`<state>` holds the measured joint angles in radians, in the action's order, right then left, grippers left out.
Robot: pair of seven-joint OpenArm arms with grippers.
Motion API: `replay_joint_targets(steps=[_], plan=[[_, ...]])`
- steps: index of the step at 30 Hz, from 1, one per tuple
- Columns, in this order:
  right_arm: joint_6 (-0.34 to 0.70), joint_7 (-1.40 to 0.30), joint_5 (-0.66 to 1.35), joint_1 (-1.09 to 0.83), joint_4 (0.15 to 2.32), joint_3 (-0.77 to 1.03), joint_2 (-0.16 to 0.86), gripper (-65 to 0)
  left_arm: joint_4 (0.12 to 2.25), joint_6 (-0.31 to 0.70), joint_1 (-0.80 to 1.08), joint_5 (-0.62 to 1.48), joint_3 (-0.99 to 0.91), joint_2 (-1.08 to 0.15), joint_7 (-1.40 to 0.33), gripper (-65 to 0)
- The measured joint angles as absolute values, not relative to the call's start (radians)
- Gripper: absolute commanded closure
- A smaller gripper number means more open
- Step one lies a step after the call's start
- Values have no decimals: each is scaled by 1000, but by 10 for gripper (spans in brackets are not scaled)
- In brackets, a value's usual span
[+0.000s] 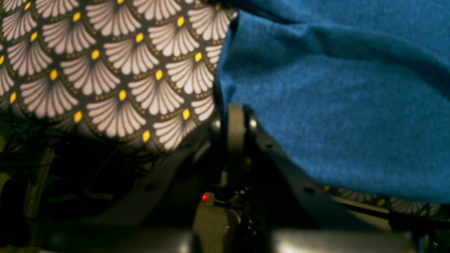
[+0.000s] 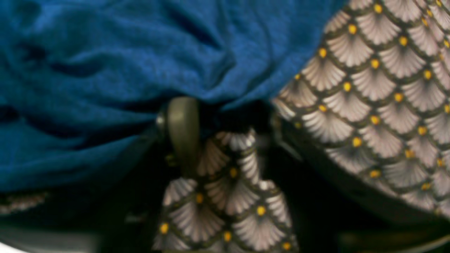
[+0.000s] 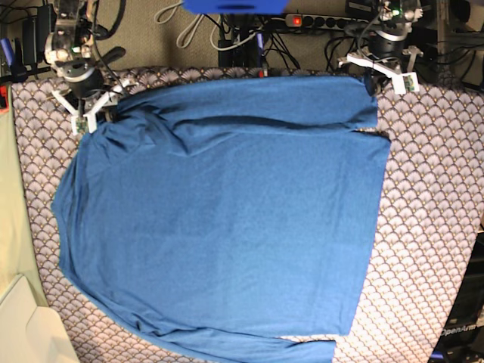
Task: Fold the T-shirt properly
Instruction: 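Grasp the collar edge corners with both grippers and lift slightly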
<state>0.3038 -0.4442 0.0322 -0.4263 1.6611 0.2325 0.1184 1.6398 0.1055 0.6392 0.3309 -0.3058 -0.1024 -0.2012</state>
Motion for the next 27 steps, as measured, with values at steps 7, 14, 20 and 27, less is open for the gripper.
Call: replay_joint_targets(steps=[7,14,20,27], plan=[[318,-489,31,-435,1696,228,113,0,1643,105,640,331,-306,-102,-203,-6],[318,-542,1,-493,1794,228,113,0,1659,102,643,330,-307,-102,-221,-6],[318,-540,0,-495,1860,228,113,0,1735,98,648,326,-307,-102,-229,-6],[318,-542,1,-488,1890,228,113,0,1787,95,596,327,-368,-102,-379,-6]])
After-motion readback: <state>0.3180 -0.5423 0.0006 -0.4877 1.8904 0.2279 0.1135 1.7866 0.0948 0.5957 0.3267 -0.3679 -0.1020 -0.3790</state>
